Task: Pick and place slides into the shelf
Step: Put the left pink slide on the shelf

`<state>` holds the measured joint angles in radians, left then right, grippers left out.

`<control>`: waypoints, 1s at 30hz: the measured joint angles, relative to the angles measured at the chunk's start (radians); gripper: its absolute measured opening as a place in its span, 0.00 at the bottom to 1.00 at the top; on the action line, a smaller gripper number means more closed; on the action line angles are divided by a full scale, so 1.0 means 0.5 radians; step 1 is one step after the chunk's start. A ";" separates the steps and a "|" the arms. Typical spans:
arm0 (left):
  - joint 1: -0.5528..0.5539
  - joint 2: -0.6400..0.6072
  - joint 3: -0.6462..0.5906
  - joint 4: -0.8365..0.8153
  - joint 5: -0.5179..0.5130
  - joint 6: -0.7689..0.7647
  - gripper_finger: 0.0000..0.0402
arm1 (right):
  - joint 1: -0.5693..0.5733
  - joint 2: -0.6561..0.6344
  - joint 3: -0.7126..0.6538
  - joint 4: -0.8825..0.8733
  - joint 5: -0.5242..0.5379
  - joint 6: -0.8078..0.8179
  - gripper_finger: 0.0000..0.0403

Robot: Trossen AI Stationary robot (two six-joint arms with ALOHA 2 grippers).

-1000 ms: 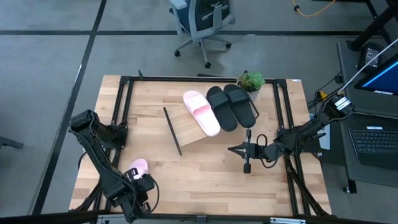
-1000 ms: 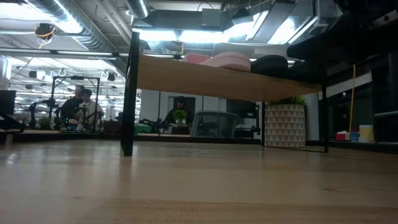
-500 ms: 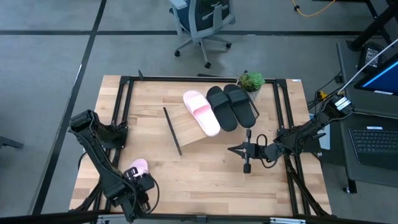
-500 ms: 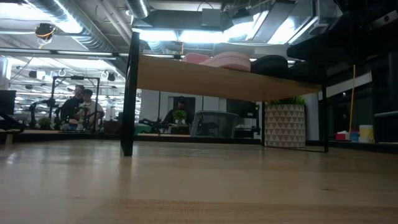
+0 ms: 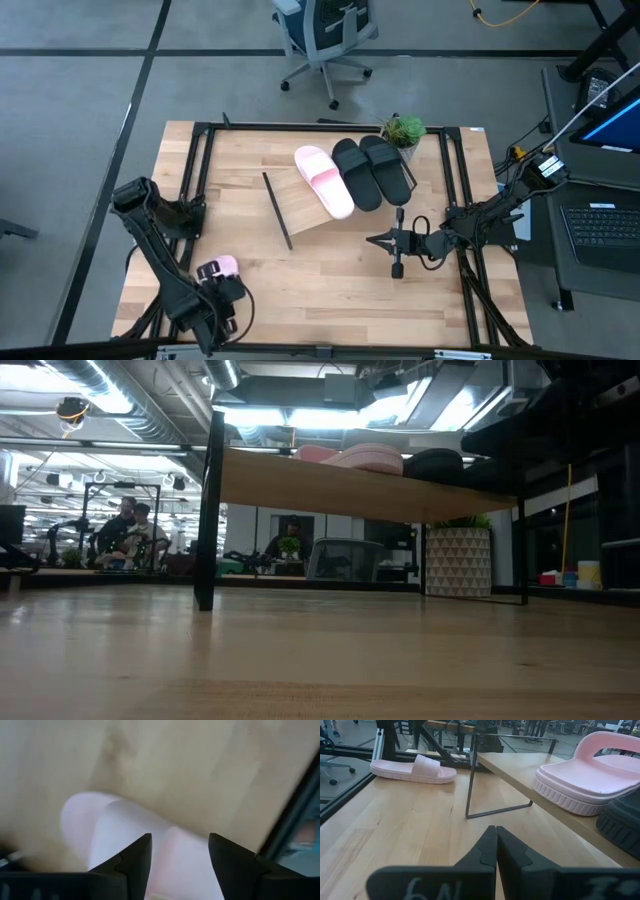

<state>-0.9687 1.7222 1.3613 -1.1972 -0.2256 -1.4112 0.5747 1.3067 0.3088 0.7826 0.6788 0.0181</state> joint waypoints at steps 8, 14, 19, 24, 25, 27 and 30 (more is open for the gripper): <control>-0.099 0.000 0.000 -0.188 -0.001 -0.151 0.47 | 0.000 0.000 0.000 -0.002 -0.001 -0.001 0.02; -0.183 0.000 0.000 0.014 -0.003 -0.327 0.47 | -0.001 0.000 0.000 -0.005 0.000 -0.002 0.02; -0.209 0.004 0.000 0.277 -0.017 -0.410 0.47 | -0.001 0.000 0.000 -0.021 0.001 -0.002 0.02; -0.209 0.219 0.225 0.172 0.013 -0.416 0.47 | -0.001 0.000 0.000 -0.021 0.002 -0.002 0.02; -0.209 0.292 0.323 0.098 0.015 -0.418 0.47 | -0.001 0.000 0.000 -0.021 0.003 -0.003 0.02; -0.219 0.443 0.539 -0.098 0.016 -0.411 0.47 | -0.001 0.000 -0.001 -0.021 0.016 -0.003 0.02; -0.249 0.647 0.874 -0.431 0.017 -0.432 0.47 | -0.001 0.000 -0.001 -0.021 0.017 -0.003 0.02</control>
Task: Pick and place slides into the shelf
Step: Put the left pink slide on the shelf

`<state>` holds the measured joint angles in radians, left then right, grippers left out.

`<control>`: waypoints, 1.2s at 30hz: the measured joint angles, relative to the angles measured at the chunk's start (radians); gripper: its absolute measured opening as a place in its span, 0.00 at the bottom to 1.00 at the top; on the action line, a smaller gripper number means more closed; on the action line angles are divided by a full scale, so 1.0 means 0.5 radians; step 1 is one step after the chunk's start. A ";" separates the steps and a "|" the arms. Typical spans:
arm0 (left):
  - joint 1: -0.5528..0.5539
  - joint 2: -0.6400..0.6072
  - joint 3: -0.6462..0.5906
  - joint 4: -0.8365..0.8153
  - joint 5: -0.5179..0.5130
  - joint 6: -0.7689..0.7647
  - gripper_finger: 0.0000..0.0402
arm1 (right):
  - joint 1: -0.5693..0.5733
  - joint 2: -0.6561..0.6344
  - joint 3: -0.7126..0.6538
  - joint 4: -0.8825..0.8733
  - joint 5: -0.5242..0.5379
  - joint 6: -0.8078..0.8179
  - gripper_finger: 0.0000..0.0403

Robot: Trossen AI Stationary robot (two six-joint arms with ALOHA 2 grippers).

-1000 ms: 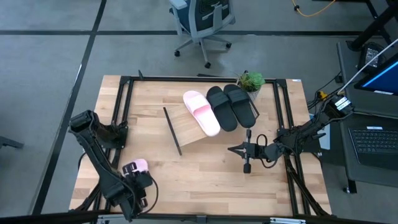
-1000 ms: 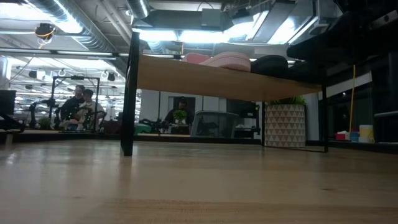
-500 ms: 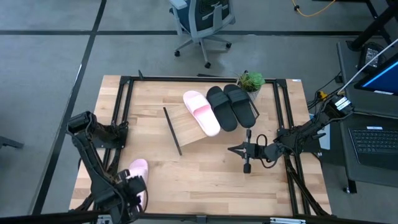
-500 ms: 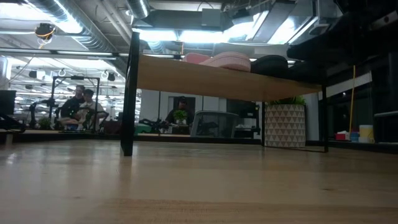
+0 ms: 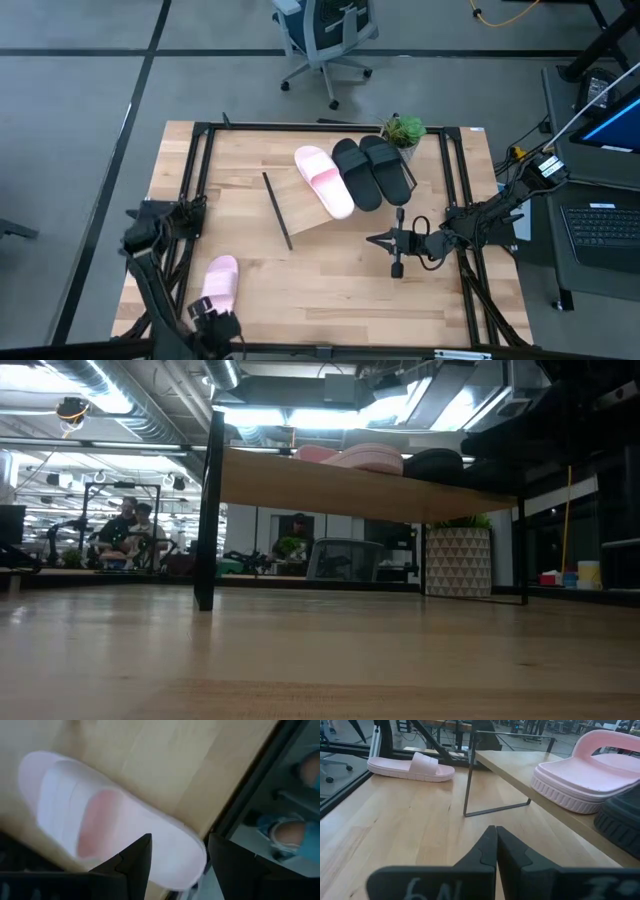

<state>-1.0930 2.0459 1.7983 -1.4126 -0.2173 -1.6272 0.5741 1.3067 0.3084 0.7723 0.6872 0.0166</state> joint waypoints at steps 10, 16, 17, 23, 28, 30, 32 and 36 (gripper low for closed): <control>-0.047 0.205 0.264 -0.323 -0.018 -0.076 0.47 | 0.000 0.000 0.000 0.004 0.000 0.001 0.02; -0.044 0.208 0.261 -0.268 -0.018 0.011 0.47 | 0.000 0.000 0.000 0.004 0.000 0.002 0.02; -0.040 0.208 0.261 -0.250 -0.019 0.011 0.47 | 0.000 0.000 0.000 0.004 0.000 0.002 0.02; -0.014 0.208 0.261 -0.127 -0.024 0.026 0.47 | 0.000 0.000 0.000 0.004 0.000 0.002 0.02; 0.005 0.208 0.261 -0.159 -0.073 0.146 0.47 | 0.000 0.000 0.000 0.004 0.001 0.001 0.02; 0.006 0.208 0.261 -0.218 -0.073 0.134 0.47 | 0.000 0.000 0.000 0.004 0.001 0.000 0.02; 0.005 0.208 0.261 -0.265 -0.073 0.132 0.47 | 0.000 0.000 0.000 0.004 0.001 0.000 0.02; 0.005 0.206 0.252 -0.323 -0.062 0.138 0.47 | 0.000 0.000 0.000 0.004 0.001 -0.006 0.02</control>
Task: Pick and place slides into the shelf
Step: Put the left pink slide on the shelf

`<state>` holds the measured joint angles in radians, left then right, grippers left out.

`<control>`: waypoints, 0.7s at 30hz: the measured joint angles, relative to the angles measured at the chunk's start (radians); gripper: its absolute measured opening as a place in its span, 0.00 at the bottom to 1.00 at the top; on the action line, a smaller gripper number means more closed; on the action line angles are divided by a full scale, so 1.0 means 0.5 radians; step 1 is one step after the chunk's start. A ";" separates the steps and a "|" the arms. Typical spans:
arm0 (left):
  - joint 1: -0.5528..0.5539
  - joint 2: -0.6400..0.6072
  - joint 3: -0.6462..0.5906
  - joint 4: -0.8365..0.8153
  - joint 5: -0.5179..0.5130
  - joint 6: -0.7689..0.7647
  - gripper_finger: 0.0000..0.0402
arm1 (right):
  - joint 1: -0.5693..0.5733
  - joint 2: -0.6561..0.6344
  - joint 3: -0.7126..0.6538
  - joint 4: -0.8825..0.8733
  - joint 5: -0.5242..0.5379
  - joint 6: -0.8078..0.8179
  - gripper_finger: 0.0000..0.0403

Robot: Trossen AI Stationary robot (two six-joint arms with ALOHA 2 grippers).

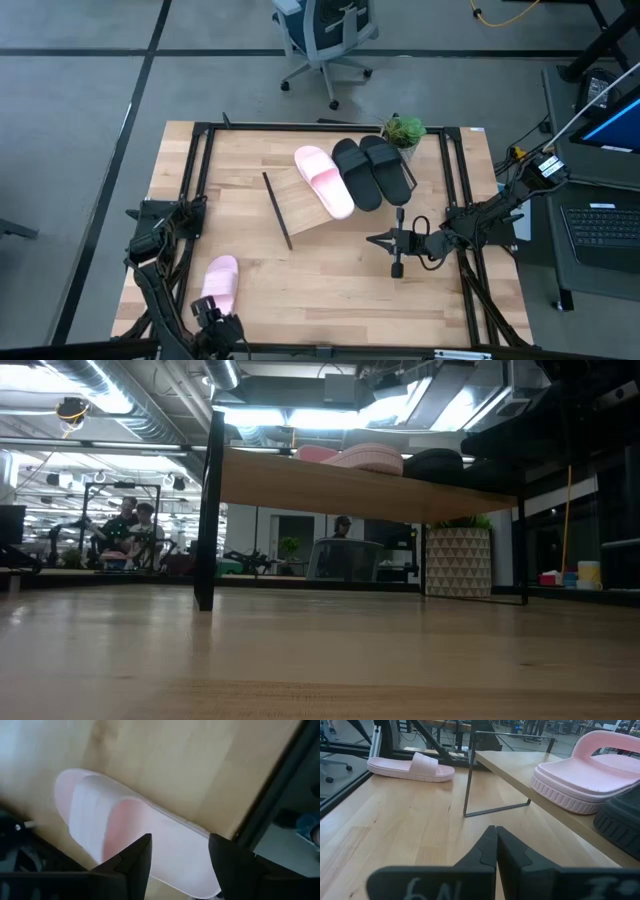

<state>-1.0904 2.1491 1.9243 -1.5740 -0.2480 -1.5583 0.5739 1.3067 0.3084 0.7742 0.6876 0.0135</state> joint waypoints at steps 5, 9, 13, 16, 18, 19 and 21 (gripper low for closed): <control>-0.002 -0.002 -0.098 0.006 0.002 0.042 0.47 | 0.000 0.000 0.000 -0.001 0.001 0.000 0.02; -0.002 -0.002 -0.212 0.005 0.009 0.048 0.47 | 0.000 0.000 0.000 -0.001 0.001 0.000 0.02; 0.011 -0.001 -0.308 0.005 0.137 0.047 0.47 | 0.000 0.000 0.000 -0.002 0.000 0.000 0.02; 0.033 -0.001 -0.369 0.006 0.245 0.046 0.47 | 0.000 0.000 0.000 -0.002 0.001 0.000 0.02; 0.040 -0.002 -0.403 0.004 0.256 0.046 0.47 | 0.000 0.000 0.000 -0.002 0.000 0.000 0.02; 0.045 -0.002 -0.418 0.006 0.256 0.046 0.47 | 0.000 0.000 0.000 -0.002 0.000 0.000 0.02; 0.052 -0.002 -0.437 0.005 0.257 0.048 0.47 | 0.000 0.000 0.000 -0.002 0.001 0.001 0.02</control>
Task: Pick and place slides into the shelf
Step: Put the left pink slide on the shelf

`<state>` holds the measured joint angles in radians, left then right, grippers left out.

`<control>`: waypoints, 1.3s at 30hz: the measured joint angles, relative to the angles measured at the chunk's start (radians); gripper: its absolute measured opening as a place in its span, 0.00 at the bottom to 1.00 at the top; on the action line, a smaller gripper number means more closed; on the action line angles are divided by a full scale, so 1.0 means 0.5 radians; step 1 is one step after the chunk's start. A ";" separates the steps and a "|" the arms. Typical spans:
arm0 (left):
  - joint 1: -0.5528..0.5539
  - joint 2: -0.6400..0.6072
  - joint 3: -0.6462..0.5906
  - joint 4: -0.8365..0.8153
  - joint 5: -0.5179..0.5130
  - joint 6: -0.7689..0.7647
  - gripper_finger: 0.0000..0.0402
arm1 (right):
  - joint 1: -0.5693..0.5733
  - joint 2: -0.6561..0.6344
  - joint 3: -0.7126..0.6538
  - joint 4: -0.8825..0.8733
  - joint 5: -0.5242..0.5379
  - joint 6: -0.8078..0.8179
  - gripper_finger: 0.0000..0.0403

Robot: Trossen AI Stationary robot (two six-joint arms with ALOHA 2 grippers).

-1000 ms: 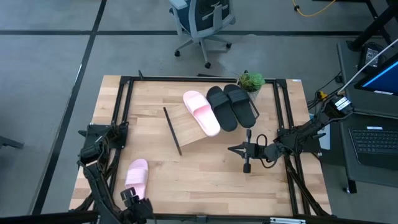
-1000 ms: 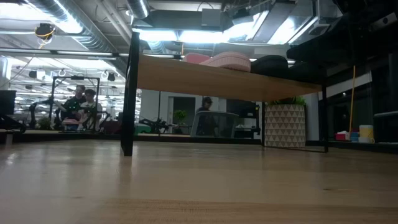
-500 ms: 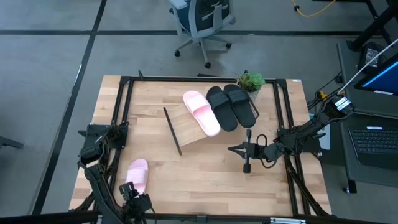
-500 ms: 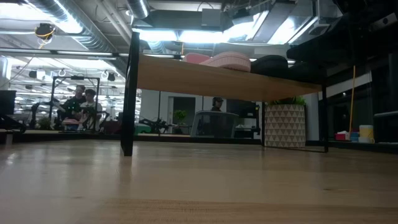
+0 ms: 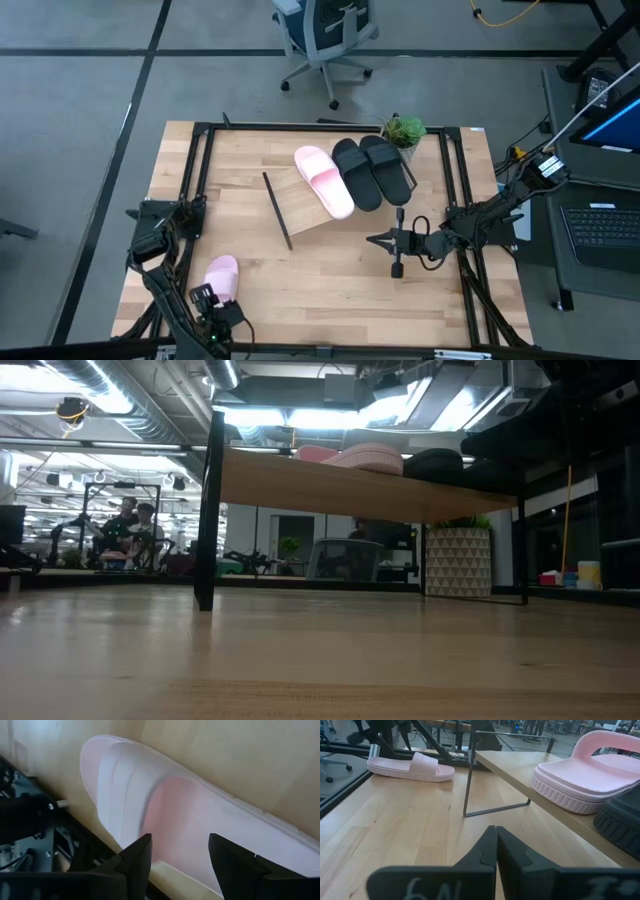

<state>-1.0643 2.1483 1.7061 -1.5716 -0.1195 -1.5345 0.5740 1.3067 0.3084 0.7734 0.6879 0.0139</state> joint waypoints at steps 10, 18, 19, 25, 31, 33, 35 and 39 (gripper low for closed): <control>0.008 0.000 -0.017 0.001 0.005 -0.054 0.38 | 0.000 0.000 0.000 -0.002 0.000 -0.001 0.02; 0.056 -0.045 -0.016 0.001 0.211 0.016 0.29 | 0.000 0.000 0.000 -0.002 -0.001 -0.001 0.02; 0.062 -0.046 -0.016 0.001 0.208 0.016 0.28 | 0.000 0.000 0.000 -0.002 0.000 -0.001 0.02; 0.093 -0.046 -0.016 0.001 0.150 0.056 0.27 | 0.001 0.000 0.000 -0.003 -0.001 -0.001 0.02; 0.074 -0.046 -0.016 0.001 -0.052 0.090 0.27 | 0.000 0.000 0.000 -0.017 0.000 0.000 0.02; 0.055 -0.046 -0.016 0.001 -0.084 0.091 0.27 | 0.000 0.000 0.000 -0.018 -0.001 0.001 0.02; 0.030 -0.046 -0.016 0.001 -0.102 0.090 0.27 | 0.000 0.000 0.000 -0.018 -0.001 0.001 0.02; -0.025 -0.046 -0.016 0.001 -0.138 0.086 0.27 | 0.001 0.000 0.000 -0.018 -0.001 0.002 0.02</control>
<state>-1.0767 2.1254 1.6981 -1.5711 -0.1886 -1.4917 0.5743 1.3067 0.3084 0.7647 0.6876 0.0147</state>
